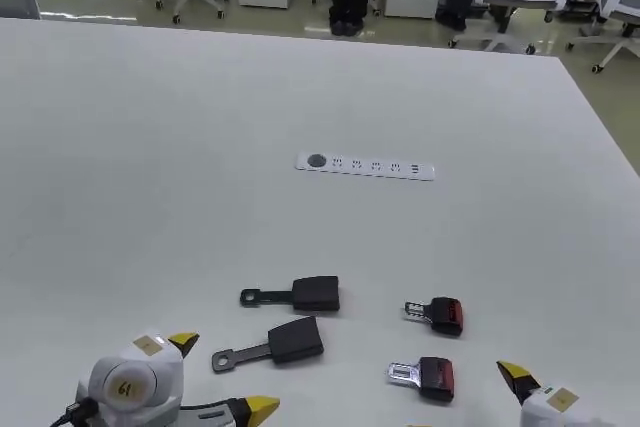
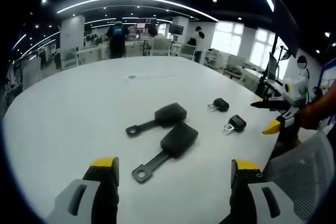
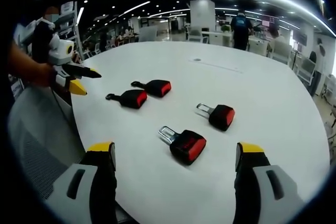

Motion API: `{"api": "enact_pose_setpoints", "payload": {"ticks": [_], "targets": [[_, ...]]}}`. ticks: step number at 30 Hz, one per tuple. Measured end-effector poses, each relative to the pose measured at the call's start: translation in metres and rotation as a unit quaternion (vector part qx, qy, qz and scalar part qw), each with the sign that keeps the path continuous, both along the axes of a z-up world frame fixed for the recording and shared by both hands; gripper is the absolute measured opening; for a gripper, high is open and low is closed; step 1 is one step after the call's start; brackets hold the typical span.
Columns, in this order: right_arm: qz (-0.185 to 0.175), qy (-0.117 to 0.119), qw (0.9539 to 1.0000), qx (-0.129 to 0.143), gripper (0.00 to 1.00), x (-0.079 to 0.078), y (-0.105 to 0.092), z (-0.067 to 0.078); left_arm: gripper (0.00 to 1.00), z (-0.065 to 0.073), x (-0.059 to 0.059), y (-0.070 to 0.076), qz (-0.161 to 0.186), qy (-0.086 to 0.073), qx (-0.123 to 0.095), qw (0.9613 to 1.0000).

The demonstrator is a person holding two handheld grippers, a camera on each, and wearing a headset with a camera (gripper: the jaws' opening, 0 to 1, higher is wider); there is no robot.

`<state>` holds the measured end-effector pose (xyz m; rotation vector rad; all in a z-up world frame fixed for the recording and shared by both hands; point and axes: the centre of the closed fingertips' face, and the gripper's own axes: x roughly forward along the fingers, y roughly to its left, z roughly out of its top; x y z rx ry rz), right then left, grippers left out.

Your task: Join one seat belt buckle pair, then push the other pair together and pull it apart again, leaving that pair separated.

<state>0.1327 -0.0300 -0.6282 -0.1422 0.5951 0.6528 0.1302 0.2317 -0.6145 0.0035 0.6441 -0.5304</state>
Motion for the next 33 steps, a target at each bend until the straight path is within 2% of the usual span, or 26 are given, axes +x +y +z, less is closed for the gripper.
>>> {"api": "enact_pose_setpoints", "payload": {"ticks": [9, 13, 22, 33], "targets": [[0.006, 0.011, 0.9999, 0.002, 0.95, 0.004, 0.001, -0.003, 0.90, -0.004, 0.006, 0.001, -0.007, 0.003, 0.003, 1.0000], [0.014, 0.014, 0.9998, 0.002, 0.91, 0.009, 0.002, -0.003, 0.90, -0.007, 0.010, 0.000, -0.013, 0.003, 0.006, 0.9999], [0.032, 0.019, 0.9993, -0.007, 0.91, 0.015, 0.003, -0.006, 0.88, -0.009, 0.021, -0.007, -0.026, 0.001, 0.008, 0.9996], [0.040, 0.033, 0.9986, -0.002, 0.88, 0.021, 0.007, -0.014, 0.84, -0.017, 0.028, -0.016, -0.056, 0.007, 0.018, 0.9983]]}}
